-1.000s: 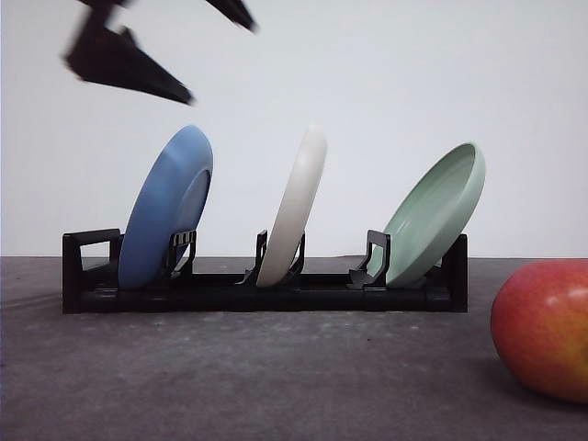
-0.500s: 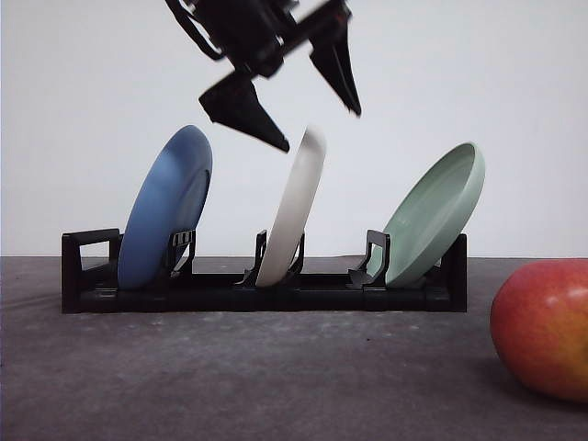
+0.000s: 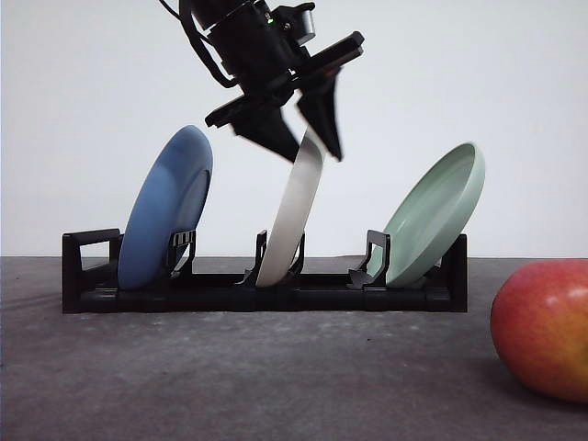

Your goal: Place pomegranate in white plate

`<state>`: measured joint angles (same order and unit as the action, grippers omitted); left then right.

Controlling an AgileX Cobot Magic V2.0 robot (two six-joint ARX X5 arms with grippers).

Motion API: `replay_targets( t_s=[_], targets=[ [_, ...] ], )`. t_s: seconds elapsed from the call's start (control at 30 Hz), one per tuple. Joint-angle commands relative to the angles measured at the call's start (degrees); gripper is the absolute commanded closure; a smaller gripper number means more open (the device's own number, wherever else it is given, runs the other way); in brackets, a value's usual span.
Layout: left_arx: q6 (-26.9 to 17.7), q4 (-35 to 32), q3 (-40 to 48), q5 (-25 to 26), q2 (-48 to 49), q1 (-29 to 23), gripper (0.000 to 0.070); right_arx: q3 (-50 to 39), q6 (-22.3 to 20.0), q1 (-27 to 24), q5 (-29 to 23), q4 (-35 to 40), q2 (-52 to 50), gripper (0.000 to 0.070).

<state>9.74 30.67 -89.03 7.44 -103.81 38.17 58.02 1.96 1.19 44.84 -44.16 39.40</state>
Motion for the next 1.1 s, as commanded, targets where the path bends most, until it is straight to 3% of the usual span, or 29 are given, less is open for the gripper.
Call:
replay_targets(
  t_s=[0.0, 0.57, 0.77, 0.9, 1.07],
  targets=[
    [-0.1, -0.6, -1.5, -0.1, -1.2, 0.6, 0.0697, 1.0, 0.7, 0.2, 0.2, 0.4, 0.2, 0.0132],
    [0.2, -0.4, -1.7, 0.8, 5.2, 1.6, 0.0697, 1.0, 0.6, 0.2, 0.2, 0.4, 0.2, 0.0132],
    [0.1, 1.0, -1.7, 7.6, 13.1, 3.1, 0.0697, 1.0, 0.9, 0.2, 0.2, 0.4, 0.2, 0.0132],
    [-1.3, 9.0, -1.7, 8.5, 19.9, 5.8, 0.0697, 1.0, 1.1, 0.2, 0.2, 0.4, 0.2, 0.0131],
    [-5.1, 22.7, -1.5, -1.6, 27.5, 12.4, 0.0697, 1.0, 1.9, 0.2, 0.2, 0.4, 0.2, 0.0132]
  ],
)
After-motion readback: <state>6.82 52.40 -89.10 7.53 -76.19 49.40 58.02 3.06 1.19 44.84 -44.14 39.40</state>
